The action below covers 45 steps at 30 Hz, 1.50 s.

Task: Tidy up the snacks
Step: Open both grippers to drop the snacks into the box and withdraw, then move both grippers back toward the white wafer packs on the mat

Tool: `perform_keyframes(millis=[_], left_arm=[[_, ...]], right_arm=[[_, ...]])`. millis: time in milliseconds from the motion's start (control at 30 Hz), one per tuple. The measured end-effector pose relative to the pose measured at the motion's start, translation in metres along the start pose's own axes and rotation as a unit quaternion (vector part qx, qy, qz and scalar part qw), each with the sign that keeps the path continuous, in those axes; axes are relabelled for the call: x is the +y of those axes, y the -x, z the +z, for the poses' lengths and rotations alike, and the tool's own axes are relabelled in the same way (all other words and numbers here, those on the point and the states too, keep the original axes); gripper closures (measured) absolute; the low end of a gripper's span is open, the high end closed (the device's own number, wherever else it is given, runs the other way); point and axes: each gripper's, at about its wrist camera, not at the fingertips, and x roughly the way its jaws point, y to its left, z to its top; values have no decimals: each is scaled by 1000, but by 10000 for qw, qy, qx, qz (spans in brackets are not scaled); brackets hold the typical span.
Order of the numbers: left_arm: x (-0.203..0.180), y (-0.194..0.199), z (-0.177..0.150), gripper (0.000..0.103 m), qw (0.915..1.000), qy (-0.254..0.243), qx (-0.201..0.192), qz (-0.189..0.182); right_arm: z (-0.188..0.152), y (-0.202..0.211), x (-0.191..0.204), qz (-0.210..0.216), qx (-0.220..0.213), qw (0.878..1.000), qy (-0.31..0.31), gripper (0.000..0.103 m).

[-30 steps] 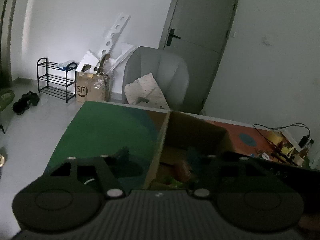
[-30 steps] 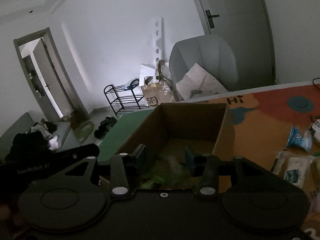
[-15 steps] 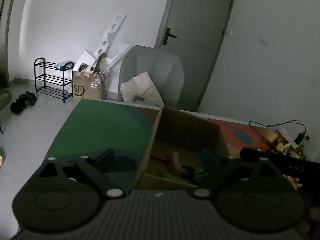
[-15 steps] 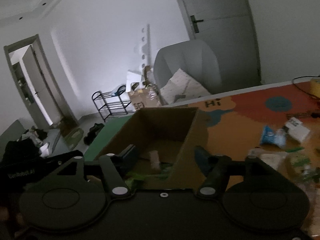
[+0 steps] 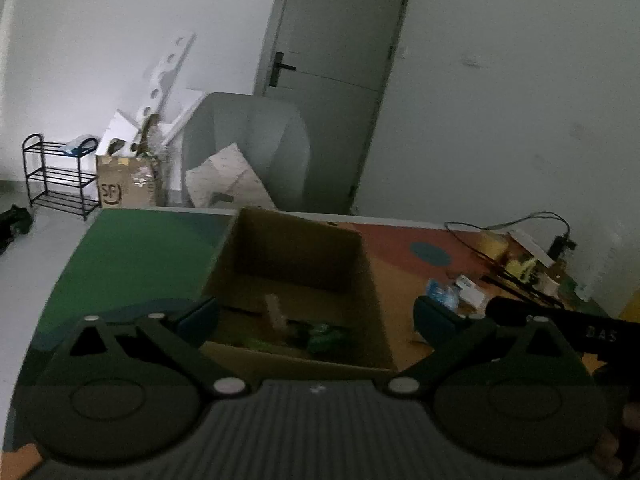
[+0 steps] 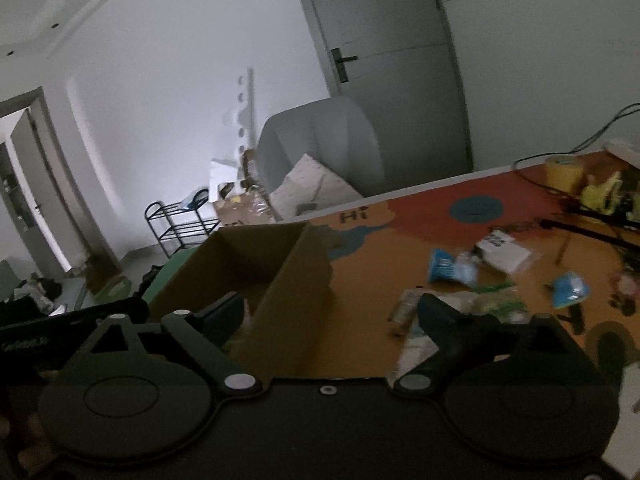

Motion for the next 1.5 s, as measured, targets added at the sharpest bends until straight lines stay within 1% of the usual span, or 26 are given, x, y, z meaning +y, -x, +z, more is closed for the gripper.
perform_keyframes(millis=[133,233,500,733,933,1233,1367,1433,1500], left_arm=[[-14,-2,-3,0,9998,-82,37,-157],[-22,-2,-6,0,9995,-117,53,-272],[-47,-2,-12,0,9988,-229,114,-423],[-64,-4,-23,0,9978,-251,208,-574],[-78,-9,-33,0,9966,-289,292,-714],[-99,-20,-45,0,9928,-374,438,-1055],[-110,-27,-50,1,9908,-453,494,-1174],[-115,-33,-52,3,9902,-473,551,-1190],[-117,-40,-53,3,9898,-469,613,-1197]], right_arm=[[-3,14,-14,-170,-102,9998,-78,0],[-5,22,-25,-278,-141,9994,-161,0],[-20,40,-54,-548,-209,9972,-469,0],[-37,52,-75,-760,-143,9952,-602,0],[-44,61,-91,-1004,-117,9924,-708,0],[-53,76,-111,-1343,-110,9875,-813,0],[-56,77,-118,-1409,-66,9865,-830,5],[-56,75,-122,-1410,-26,9864,-849,10],[-57,72,-124,-1403,19,9863,-863,12]])
